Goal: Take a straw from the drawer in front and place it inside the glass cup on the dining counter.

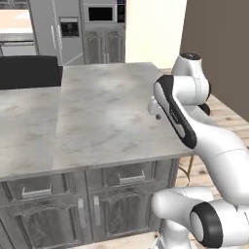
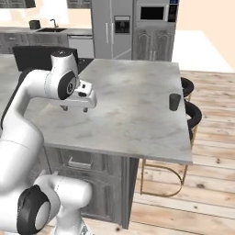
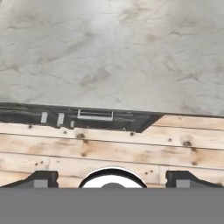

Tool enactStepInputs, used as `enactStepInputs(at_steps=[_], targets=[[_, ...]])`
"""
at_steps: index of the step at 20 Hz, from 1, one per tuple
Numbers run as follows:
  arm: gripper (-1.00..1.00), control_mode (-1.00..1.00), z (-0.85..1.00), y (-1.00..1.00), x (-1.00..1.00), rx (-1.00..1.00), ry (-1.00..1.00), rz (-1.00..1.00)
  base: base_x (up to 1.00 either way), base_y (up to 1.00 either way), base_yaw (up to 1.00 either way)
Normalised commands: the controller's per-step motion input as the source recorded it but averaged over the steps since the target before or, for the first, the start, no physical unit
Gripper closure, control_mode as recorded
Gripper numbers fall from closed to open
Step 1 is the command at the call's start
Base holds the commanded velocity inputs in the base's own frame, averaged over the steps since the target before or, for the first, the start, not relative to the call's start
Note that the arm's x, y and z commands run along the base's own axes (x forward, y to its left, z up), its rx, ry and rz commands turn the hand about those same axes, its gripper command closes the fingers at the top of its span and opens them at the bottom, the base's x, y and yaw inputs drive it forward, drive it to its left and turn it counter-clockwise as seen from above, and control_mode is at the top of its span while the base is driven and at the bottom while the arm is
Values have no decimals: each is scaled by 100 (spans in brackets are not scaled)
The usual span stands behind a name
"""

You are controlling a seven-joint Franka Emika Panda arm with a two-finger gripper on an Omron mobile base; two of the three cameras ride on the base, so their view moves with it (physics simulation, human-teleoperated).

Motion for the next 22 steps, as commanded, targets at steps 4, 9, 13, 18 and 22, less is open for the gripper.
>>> enactStepInputs(at_steps=[4, 9, 13, 18, 22], targets=[[-100, 100, 0, 0, 0, 0, 0, 0, -16, -43, 0], [-100, 100, 0, 0, 0, 0, 0, 0, 1, -68, 3], [-100, 100, 0, 0, 0, 0, 0, 0, 16, -80, 6], [-100, 100, 0, 0, 0, 0, 0, 0, 18, -83, 9], [-100, 100, 0, 0, 0, 0, 0, 0, 22, -59, 14]])
